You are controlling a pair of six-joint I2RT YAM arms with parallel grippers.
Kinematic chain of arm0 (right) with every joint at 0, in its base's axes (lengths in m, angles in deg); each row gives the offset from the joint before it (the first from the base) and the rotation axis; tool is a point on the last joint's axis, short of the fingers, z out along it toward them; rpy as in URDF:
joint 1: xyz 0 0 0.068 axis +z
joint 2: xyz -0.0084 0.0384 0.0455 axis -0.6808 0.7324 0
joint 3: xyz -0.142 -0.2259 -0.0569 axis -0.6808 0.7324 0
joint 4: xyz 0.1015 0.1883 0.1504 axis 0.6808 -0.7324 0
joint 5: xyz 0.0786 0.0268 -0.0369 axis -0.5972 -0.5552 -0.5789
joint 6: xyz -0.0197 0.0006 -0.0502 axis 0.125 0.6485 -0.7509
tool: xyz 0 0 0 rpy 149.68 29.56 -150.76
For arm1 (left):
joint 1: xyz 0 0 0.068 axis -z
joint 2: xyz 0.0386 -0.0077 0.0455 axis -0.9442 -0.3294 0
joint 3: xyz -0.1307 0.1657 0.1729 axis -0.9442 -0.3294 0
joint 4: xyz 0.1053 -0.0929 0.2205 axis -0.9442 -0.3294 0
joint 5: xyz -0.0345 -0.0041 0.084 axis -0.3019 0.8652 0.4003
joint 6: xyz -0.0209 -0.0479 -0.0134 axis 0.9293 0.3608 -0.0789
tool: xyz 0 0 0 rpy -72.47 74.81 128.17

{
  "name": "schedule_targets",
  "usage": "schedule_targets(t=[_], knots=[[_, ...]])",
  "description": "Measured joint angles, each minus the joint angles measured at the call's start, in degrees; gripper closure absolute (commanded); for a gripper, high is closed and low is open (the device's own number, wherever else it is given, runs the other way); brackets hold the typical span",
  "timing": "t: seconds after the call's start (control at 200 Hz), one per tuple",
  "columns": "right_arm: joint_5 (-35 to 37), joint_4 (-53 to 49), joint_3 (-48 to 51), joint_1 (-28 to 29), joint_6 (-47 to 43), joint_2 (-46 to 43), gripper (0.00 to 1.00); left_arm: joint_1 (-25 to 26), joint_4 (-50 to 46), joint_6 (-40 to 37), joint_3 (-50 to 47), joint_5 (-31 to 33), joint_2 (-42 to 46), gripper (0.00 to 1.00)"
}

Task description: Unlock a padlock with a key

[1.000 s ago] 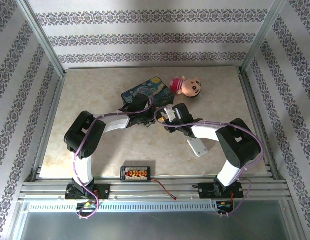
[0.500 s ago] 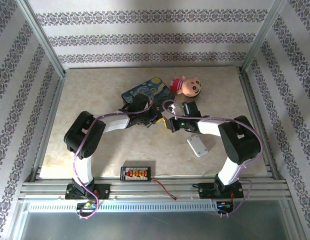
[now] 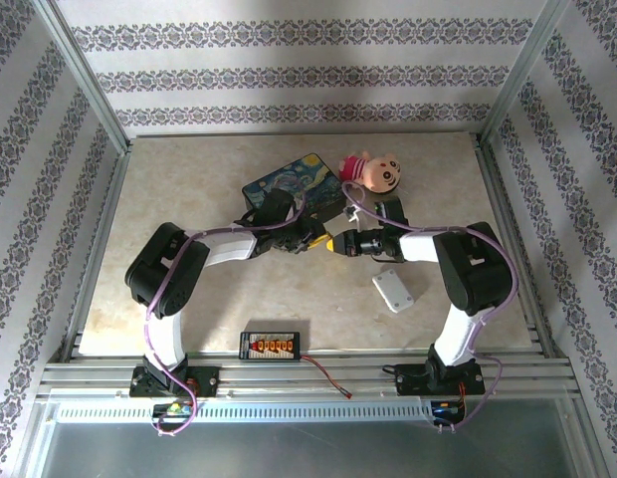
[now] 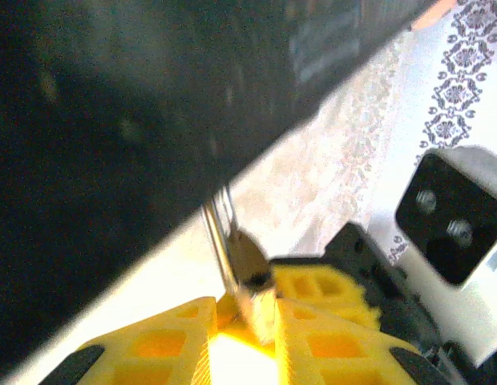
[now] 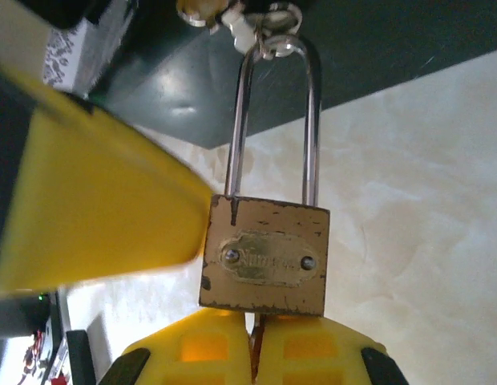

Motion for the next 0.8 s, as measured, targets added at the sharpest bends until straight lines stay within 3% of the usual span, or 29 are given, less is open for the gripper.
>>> schedule_targets(t=[0.235, 0.425, 0.51, 0.66, 0.705, 0.8], knots=[[-1.62, 3.89, -0.44, -1.05, 4.48, 2.05, 1.00, 0.09, -0.09, 0.26, -1.57, -1.42, 1.55, 0.49], [-1.75, 6.12, -1.53, -1.05, 7.21, 3.76, 1.00, 0.09, -2.27, 1.27, -3.37, -1.42, 4.26, 0.18], [-1.09, 6.75, -1.51, -1.05, 8.20, 3.74, 1.00, 0.04, -4.85, 1.84, -3.98, -1.09, 5.92, 0.00], [2.60, 8.70, -0.96, -0.94, 11.13, 3.61, 1.00, 0.04, -10.08, 1.68, -4.24, 0.13, 9.46, 0.00], [4.09, 8.92, -0.57, -0.68, 11.63, 3.39, 0.93, 0.04, -10.86, 1.42, -4.24, 0.33, 10.62, 0.00], [6.99, 8.68, -0.17, 0.48, 12.22, 2.67, 0.91, 0.04, -12.87, -0.04, -3.91, 1.51, 13.29, 0.00]])
